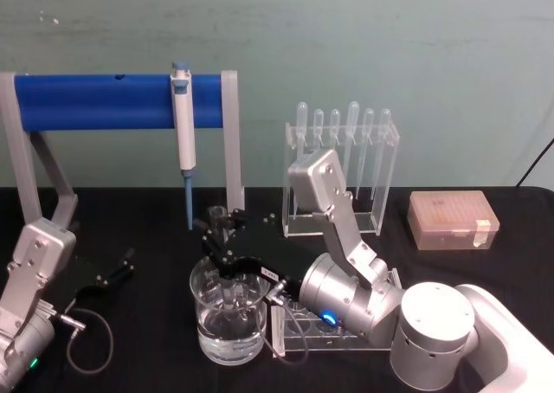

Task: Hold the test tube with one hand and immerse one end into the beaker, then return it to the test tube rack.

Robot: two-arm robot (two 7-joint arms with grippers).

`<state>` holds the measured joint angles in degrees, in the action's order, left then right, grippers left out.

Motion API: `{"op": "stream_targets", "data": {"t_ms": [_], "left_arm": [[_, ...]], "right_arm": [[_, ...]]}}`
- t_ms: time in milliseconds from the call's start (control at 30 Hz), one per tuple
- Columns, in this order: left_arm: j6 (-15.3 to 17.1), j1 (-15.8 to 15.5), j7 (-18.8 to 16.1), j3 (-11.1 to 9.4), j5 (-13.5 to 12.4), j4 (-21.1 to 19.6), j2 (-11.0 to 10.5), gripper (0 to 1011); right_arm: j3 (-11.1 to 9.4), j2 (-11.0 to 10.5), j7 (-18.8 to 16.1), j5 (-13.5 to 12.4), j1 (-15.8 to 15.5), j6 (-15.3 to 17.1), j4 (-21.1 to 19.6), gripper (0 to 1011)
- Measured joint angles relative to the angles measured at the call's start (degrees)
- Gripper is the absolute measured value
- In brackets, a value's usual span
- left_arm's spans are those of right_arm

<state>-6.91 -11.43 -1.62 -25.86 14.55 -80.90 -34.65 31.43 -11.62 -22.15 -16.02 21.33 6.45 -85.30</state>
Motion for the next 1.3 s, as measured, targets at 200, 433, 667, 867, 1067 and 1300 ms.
{"op": "stream_targets", "data": {"t_ms": [200, 433, 667, 867, 1067, 1300], "left_arm": [[0.0, 0.0, 0.0, 0.0, 0.0, 0.0, 0.0, 1000], [0.0, 0.0, 0.0, 0.0, 0.0, 0.0, 0.0, 1000], [0.0, 0.0, 0.0, 0.0, 0.0, 0.0, 0.0, 1000], [0.0, 0.0, 0.0, 0.0, 0.0, 0.0, 0.0, 1000], [0.0, 0.0, 0.0, 0.0, 0.0, 0.0, 0.0, 1000], [0.0, 0.0, 0.0, 0.0, 0.0, 0.0, 0.0, 1000]], "right_arm": [[-0.6, -0.56, 0.02, 0.02, -0.95, -0.47, -2.13, 223], [-1.06, -1.31, 0.0, -0.09, -1.74, -0.46, -5.71, 223], [-1.77, -2.39, 0.04, -0.58, -3.04, -0.33, -9.99, 224], [-3.28, -3.84, 0.44, -1.71, -4.45, -0.16, -13.87, 224], [-5.88, -6.04, 1.09, -3.39, -6.38, -0.26, -17.48, 224], [-9.83, -9.38, 2.13, -5.34, -9.72, -0.91, -21.96, 224]]}}
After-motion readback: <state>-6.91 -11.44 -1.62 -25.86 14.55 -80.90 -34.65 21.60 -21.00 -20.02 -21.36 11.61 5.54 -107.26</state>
